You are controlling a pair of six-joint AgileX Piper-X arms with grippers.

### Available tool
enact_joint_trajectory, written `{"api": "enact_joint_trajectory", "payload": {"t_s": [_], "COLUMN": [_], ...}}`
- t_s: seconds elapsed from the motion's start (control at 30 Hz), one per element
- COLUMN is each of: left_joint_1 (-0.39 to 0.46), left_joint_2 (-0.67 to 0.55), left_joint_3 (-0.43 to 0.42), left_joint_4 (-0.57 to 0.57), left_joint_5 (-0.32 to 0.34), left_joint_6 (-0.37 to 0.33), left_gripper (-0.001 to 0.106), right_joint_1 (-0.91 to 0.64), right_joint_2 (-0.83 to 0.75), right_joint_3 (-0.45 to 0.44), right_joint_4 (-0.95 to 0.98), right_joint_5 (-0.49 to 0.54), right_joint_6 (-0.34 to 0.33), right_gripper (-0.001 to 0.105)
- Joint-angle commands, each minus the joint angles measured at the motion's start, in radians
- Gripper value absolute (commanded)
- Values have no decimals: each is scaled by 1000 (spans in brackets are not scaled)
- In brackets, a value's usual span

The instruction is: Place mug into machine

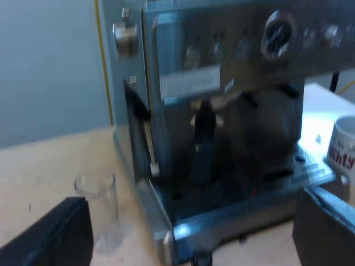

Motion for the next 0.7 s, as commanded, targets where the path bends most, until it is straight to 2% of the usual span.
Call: {"api": "enact_joint_trajectory", "payload": {"t_s": [0.03, 0.27, 0.4, 0.7], "left_joint_1": [-24, -158, -222, -344], "left_joint_2": [39, 187, 283, 484], "left_joint_3": [-12, -46, -49, -49], "left_joint_4": [-70, -169, -271, -402], "left_joint_5": [10, 10, 10, 10], "left_joint_6": [-9, 3, 3, 3], "left_gripper": [75, 75, 75, 75], "right_joint_1": [1, 16, 45, 106], "right_joint_2": [39, 176, 258, 417], "right_joint_3": [-33, -114, -146, -165], "right_joint_4": [-47, -95, -119, -183], "right_joint_5": [6, -20, -35, -33], "right_joint_6": [-19, -70, -92, -92], "right_gripper": [87, 87, 87, 87]}}
